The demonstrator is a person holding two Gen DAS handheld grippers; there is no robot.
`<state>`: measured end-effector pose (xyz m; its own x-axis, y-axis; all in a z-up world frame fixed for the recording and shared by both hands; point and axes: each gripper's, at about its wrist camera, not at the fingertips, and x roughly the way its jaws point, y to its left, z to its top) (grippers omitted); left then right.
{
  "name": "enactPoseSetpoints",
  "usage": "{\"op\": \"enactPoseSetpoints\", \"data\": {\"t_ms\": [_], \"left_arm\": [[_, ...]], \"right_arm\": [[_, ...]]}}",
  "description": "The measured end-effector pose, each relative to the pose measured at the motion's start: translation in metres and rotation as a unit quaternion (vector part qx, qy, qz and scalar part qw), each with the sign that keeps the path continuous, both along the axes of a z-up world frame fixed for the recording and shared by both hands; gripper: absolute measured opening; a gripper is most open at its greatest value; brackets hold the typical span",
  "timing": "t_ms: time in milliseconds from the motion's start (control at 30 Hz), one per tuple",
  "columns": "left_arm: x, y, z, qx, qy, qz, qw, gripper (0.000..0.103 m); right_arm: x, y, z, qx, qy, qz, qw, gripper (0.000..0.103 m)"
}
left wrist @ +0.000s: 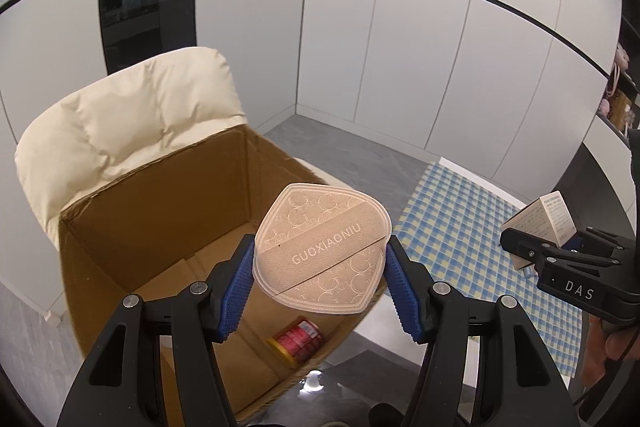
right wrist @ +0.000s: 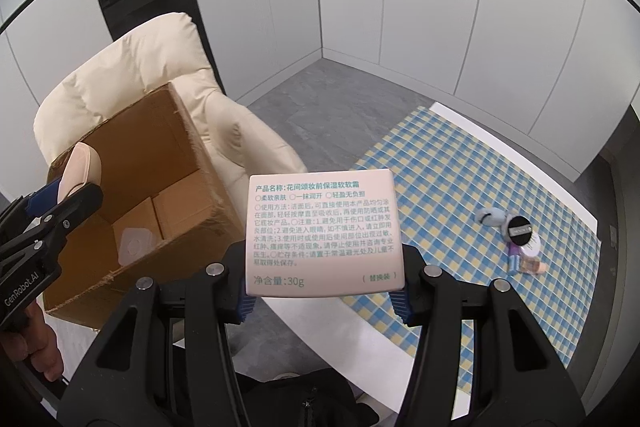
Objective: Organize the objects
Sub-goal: 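Lift and carry the cream box with the right tool while the left tool carries the puff to the box, then open the left tool to drop the puff into the box while the right tool releases the cream box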
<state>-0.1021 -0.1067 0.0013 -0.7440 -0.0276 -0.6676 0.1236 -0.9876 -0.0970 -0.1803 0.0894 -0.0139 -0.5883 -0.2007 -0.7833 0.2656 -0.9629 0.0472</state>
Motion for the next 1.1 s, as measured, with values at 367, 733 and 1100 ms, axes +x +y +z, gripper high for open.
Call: {"op": "enactPoseSetpoints", "data": {"t_ms": [367, 733, 1100], "left_arm": [[0.012, -0.034, 0.0, 0.002, -0.004, 0.035, 0.9994, 0.063], [0.022, -0.062, -0.005, 0.002, -0.011, 0.064, 0.9979, 0.063], [0.03, -0.084, -0.012, -0.004, -0.017, 0.086, 0.9962, 0.066]], "right_arm": [[0.002, -0.041, -0.001, 0.004, 0.0, 0.036, 0.999, 0.055], [0.005, -0.079, -0.004, 0.006, -0.004, 0.071, 0.997, 0.055], [0.01, -0.109, -0.007, 0.01, -0.005, 0.101, 0.995, 0.055]]}}
